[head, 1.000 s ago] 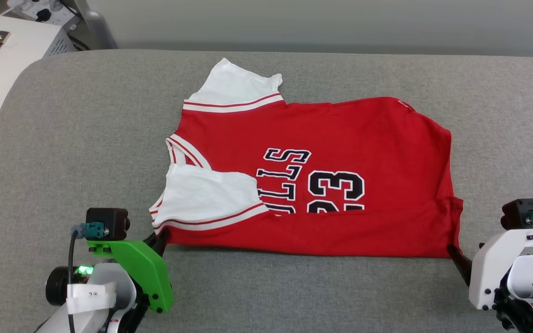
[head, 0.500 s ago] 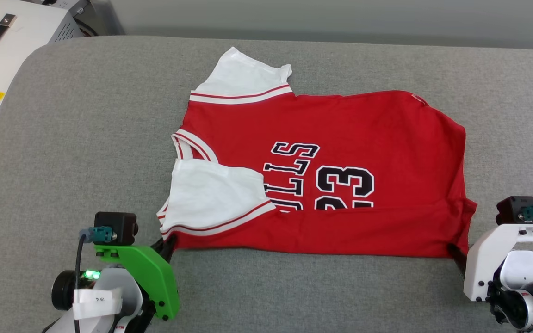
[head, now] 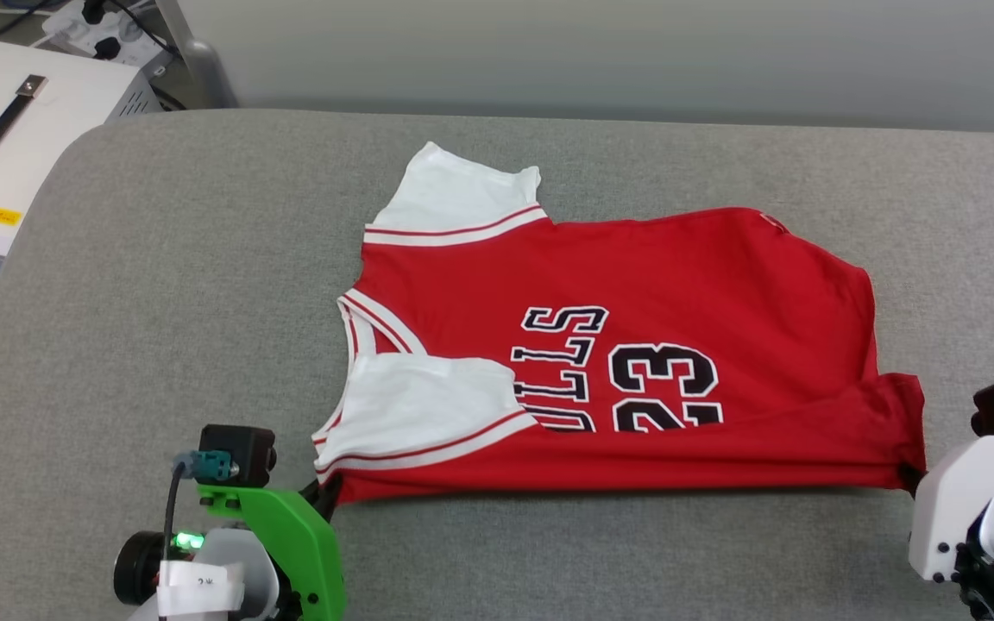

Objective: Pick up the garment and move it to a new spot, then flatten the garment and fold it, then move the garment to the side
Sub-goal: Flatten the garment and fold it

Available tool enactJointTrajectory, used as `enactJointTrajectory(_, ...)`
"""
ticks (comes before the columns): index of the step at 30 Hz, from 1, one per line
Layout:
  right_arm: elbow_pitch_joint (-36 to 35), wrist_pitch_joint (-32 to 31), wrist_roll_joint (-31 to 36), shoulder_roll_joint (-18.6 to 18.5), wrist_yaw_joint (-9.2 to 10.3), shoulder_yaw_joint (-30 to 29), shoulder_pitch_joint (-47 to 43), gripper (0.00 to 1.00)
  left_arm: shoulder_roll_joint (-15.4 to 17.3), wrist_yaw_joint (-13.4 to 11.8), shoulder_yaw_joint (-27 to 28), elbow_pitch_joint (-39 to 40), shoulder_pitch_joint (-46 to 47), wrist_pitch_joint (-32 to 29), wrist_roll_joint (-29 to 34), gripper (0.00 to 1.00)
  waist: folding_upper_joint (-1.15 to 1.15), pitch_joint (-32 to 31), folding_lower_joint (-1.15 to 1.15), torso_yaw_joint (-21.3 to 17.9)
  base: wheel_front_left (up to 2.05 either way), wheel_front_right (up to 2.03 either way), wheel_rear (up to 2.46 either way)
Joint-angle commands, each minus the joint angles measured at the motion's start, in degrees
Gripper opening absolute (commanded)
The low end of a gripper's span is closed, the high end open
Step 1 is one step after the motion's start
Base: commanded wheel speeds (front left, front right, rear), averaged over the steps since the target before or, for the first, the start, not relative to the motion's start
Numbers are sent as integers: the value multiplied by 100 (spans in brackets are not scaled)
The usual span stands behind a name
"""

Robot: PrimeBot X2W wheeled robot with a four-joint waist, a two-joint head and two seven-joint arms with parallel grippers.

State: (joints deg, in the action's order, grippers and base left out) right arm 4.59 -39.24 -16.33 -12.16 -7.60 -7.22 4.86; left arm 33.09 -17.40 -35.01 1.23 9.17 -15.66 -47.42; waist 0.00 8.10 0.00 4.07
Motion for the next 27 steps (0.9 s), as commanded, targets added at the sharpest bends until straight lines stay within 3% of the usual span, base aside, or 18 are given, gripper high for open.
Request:
enactJointTrajectory(1,-145,-12,37,-99,11,-107,-194,0,0,7,-13,-28,-107,8,25,0,0,-136,0,-36,0,0,0)
enactJointTrajectory(6,-749,-171,48,-119,11,-256,-729,0,-9,12,-101,-87,-301,-7,-20,0,0,-266,0,-57,0,0,0)
enactJointTrajectory(12,-1139,-428,-86,-7,11,72,-1272,0,117,-52,-162,-256,-527,-79,-25,0,0,-341,0,-91,0,0,0)
enactJointTrajectory(27,-140,-132,-214,-3,11,320,-1235,0,-15,169,-401,-843,-502,-220,-91,0,0,-408,0,-66,0,0,0)
